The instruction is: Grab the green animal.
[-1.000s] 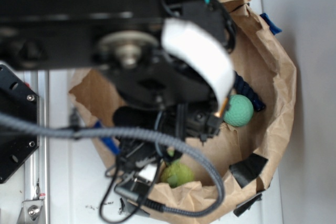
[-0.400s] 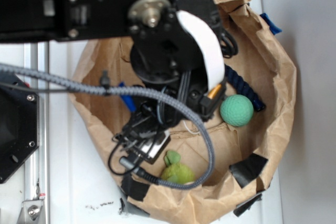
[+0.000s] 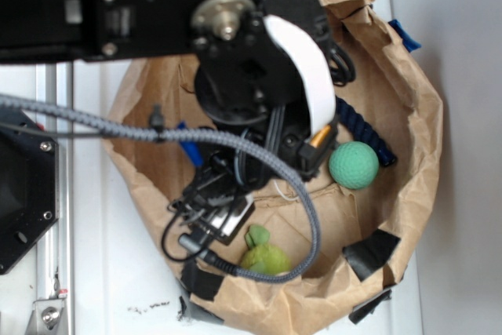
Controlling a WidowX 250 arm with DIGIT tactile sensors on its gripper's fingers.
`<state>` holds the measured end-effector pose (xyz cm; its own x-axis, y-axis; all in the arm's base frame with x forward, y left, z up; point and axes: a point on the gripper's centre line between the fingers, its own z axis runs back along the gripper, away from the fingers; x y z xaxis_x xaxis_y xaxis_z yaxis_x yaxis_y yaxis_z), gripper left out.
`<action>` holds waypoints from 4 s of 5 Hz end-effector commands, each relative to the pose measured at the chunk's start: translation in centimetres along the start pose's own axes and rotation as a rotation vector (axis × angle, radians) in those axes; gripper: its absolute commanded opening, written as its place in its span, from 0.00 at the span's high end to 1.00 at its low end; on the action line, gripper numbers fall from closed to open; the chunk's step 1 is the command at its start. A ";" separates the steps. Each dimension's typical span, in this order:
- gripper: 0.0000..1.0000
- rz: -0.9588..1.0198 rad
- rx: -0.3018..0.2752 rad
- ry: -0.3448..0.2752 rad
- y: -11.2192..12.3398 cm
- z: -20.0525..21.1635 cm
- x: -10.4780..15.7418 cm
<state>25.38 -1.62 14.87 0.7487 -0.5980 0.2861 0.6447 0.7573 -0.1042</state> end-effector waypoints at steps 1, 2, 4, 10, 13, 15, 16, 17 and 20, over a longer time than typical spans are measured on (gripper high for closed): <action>0.00 -0.359 -0.126 -0.037 1.0 2.6 2.0; 0.00 -0.433 -0.129 -0.079 1.2 3.1 2.1; 0.00 -0.687 -0.067 -0.139 0.8 -1.2 0.7; 0.00 -0.993 -0.190 -0.018 -5.6 -10.3 1.0; 0.00 -0.939 -0.226 -0.151 -9.2 -12.1 3.3; 1.00 -0.911 -0.295 -0.158 -9.2 -12.9 3.0; 1.00 -0.918 -0.284 -0.133 -9.1 -12.3 3.0; 1.00 -0.891 -0.248 -0.122 -7.3 -10.1 2.7; 1.00 -0.416 0.074 0.012 1.1 -3.7 0.5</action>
<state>27.27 -1.80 8.95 0.4516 -0.8566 0.2496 0.8836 0.4682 0.0084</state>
